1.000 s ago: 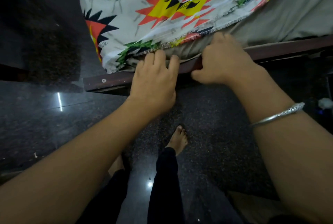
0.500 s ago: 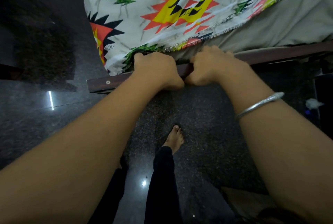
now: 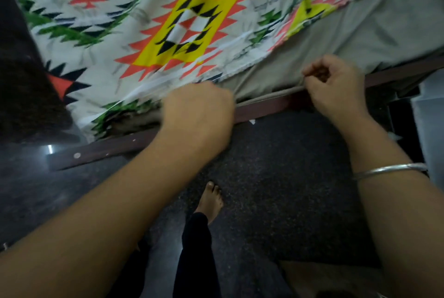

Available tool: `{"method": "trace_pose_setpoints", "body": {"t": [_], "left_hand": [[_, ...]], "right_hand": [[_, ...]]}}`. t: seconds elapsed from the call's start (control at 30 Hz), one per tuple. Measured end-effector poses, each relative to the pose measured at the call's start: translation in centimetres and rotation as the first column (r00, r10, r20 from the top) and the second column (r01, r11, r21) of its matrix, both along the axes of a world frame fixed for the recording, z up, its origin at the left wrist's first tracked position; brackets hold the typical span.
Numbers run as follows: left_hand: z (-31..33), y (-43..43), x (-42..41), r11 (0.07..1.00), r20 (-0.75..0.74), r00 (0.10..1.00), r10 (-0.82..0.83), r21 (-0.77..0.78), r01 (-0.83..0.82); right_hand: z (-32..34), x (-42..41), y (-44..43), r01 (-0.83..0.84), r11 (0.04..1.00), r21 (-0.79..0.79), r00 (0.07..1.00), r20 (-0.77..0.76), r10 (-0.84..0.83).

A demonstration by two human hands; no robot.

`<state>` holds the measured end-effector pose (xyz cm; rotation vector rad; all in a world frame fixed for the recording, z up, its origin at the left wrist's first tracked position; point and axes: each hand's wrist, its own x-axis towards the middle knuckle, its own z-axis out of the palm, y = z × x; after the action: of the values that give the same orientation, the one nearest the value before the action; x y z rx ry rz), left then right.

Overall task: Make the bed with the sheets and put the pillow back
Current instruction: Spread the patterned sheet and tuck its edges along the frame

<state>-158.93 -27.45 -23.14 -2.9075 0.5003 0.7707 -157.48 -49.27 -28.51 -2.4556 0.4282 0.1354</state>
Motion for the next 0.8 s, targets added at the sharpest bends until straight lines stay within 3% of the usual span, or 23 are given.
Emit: {"method": "trace_pose_setpoints", "body": {"t": [0.13,0.27,0.47,0.53,0.63,0.8], "left_hand": [[-0.7,-8.6,3.8,0.94,-0.025,0.991,-0.133,-0.321,0.118],[-2.8,-15.7,7.0,0.869,-0.002,0.98,-0.197,-0.463,0.174],[-5.8,-22.6,8.3,0.864,0.044,0.97,-0.239,-0.445,0.234],[-6.2,-24.0,8.9,0.877,0.046,0.983,-0.175,-0.446,0.177],[-6.2,-25.3,10.5,0.894,-0.034,0.997,-0.064,-0.445,0.042],[-6.2,-26.7,11.6,0.938,-0.043,0.993,-0.107,-0.335,0.087]], "right_hand": [[0.3,1.6,-6.0,0.028,0.983,-0.182,1.0,0.002,-0.028],[0.6,3.3,-11.3,0.098,0.94,-0.325,0.992,-0.045,-0.119],[-0.1,5.6,-16.2,0.019,0.872,-0.489,0.989,-0.12,-0.089],[-0.7,6.5,-17.2,-0.027,0.851,-0.524,0.984,-0.164,-0.07],[-0.9,8.1,-17.9,-0.025,0.86,-0.51,0.979,-0.186,-0.082],[-1.4,10.1,-18.5,-0.072,0.894,-0.442,0.954,-0.292,-0.067]]}}
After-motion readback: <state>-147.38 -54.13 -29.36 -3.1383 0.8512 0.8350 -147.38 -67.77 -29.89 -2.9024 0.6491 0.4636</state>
